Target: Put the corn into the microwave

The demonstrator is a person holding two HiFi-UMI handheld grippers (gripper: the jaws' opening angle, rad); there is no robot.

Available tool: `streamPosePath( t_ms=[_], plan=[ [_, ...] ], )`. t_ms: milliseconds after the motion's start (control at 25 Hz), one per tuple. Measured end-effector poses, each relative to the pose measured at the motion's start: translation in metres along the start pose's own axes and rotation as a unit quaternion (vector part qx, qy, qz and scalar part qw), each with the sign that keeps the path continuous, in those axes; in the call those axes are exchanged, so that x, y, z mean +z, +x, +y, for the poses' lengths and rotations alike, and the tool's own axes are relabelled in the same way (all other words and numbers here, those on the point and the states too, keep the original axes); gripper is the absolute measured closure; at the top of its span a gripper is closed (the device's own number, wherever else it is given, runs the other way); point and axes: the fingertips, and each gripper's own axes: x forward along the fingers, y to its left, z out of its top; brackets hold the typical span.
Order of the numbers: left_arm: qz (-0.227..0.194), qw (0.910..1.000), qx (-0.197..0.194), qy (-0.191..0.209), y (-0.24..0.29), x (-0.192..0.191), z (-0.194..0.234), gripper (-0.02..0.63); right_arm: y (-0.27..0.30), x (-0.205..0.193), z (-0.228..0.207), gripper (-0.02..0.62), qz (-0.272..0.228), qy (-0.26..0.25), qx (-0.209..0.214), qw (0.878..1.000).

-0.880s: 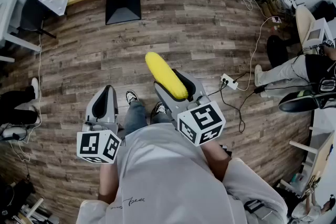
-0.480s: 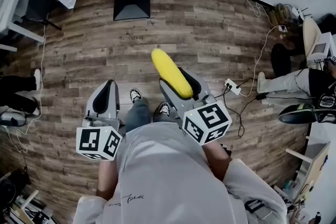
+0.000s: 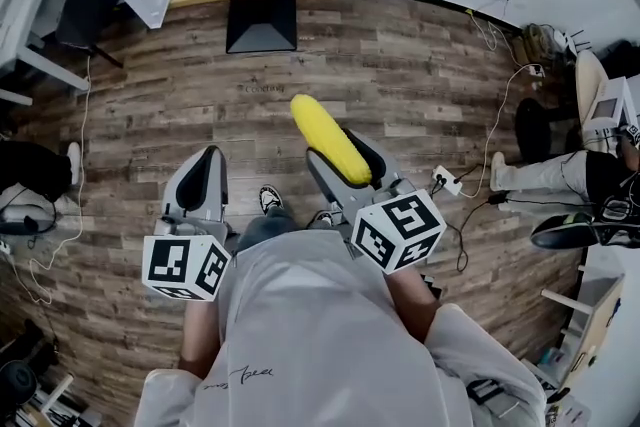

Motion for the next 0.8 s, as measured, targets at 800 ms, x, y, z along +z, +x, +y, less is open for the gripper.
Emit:
streamPosePath(
  t_ms=[800],
  plan=[
    [-0.023,0.9996,-0.013,-0.012,-0.011,0.019,0.061,0.615,0.055,0.024,0.046,0.331,-0.002,-0.023,-0.007,1.0]
  ],
)
